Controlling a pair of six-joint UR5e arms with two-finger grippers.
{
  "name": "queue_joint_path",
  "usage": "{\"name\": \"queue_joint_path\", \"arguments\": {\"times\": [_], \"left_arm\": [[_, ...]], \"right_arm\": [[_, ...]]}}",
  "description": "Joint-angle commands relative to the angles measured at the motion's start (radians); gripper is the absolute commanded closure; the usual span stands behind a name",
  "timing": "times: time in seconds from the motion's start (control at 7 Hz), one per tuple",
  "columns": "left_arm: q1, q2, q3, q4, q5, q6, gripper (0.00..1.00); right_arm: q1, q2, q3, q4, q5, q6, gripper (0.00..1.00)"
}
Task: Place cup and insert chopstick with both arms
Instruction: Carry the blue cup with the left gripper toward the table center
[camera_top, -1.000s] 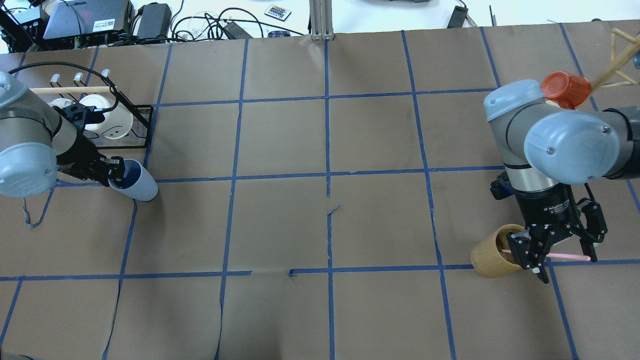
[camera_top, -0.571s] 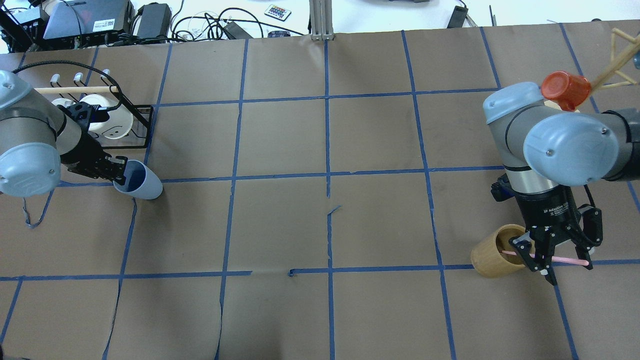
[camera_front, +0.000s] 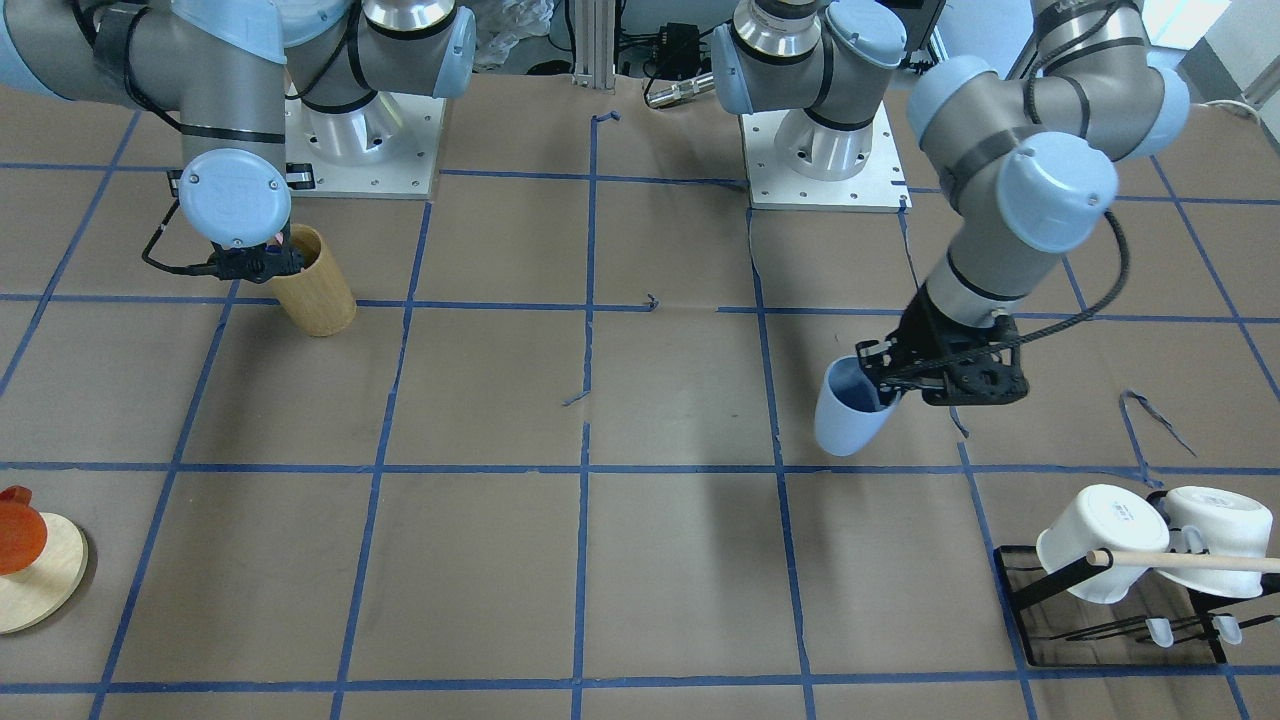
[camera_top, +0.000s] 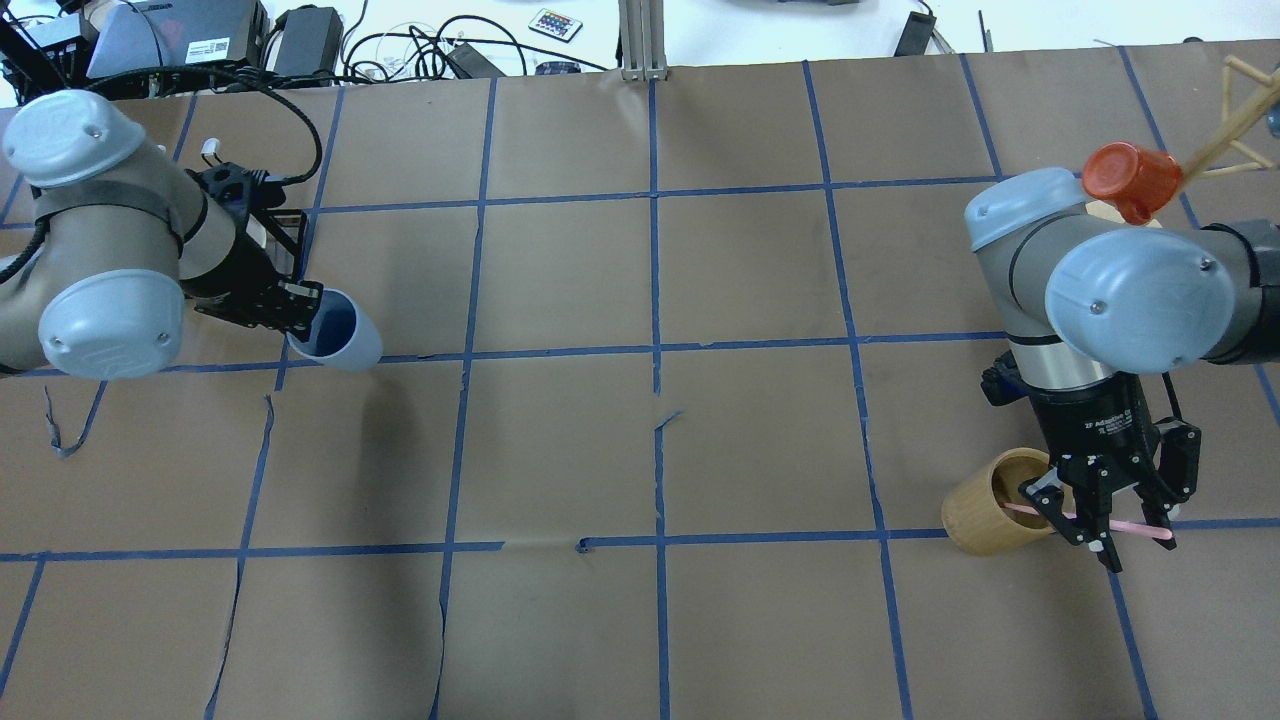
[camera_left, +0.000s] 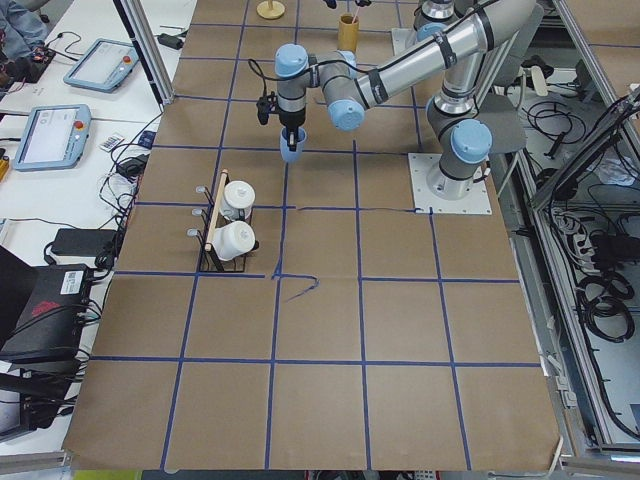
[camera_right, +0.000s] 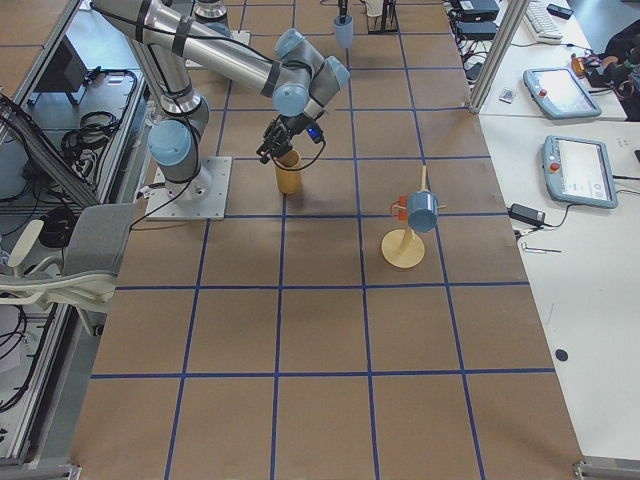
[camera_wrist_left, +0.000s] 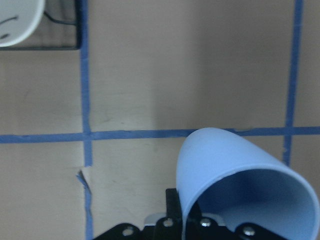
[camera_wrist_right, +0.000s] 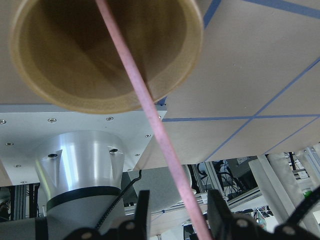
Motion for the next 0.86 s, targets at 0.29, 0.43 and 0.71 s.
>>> {"name": "queue_joint_path", "arguments": {"times": [0.29,0.43,0.71], "left_arm": [[-0.363,-0.142,0.182,-0.002,-0.069,-0.541,1.00],[-0.408,-0.194,0.216,0.073,-0.071,-0.587,1.00],[-0.430,-0.305,0.292,0.116,-0.062,-0.591,1.00]], "right_arm": [[0.000,-0.001,-0.014,-0.003,0.069,0.005,0.71],[0.000,-0.001,-0.036,0.000,0.104,0.006,0.71],[0.000,-0.001,-0.082,0.066,0.144,0.006,0.74]]}}
